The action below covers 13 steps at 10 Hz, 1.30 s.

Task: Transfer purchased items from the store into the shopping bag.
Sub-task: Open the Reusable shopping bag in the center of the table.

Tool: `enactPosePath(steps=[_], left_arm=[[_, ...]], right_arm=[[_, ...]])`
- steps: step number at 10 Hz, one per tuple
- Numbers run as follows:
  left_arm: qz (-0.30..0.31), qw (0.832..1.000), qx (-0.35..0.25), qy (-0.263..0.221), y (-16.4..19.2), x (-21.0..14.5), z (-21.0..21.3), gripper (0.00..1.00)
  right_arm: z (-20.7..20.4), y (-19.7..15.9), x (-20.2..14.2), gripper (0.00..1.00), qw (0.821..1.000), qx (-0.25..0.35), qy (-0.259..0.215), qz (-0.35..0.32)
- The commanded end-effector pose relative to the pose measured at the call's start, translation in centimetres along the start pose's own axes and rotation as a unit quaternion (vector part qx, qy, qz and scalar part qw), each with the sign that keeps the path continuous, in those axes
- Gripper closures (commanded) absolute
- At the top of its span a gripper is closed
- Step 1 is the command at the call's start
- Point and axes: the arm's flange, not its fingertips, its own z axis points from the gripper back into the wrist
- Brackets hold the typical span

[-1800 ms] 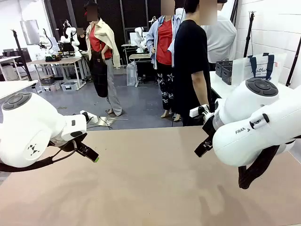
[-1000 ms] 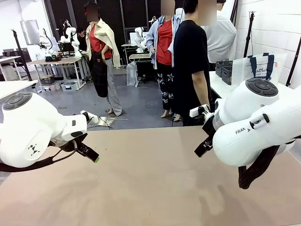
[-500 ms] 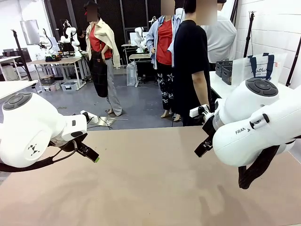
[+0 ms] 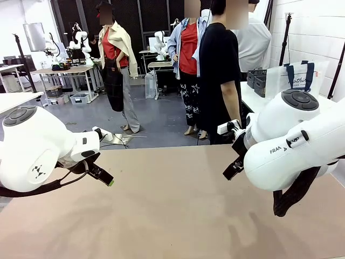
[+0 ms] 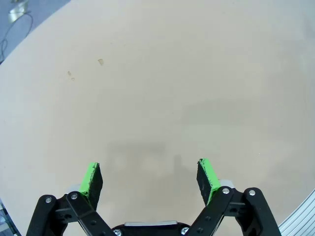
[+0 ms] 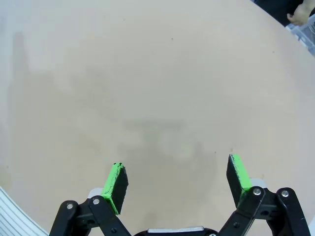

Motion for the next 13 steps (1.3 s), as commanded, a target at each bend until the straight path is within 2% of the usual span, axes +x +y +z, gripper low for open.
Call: enactPosePath(steps=[1, 13], left_arm=[[0.002, 1.000, 0.000, 0.000, 0.13, -0.04, 0.00, 0.00], [0.002, 1.000, 0.000, 0.000, 0.13, -0.04, 0.00, 0.00]], right_arm=[[0.00, -0.01, 0.00, 0.00, 1.000, 0.000, 0.000, 0.000], [0.00, -0.01, 0.00, 0.00, 1.000, 0.000, 0.000, 0.000]])
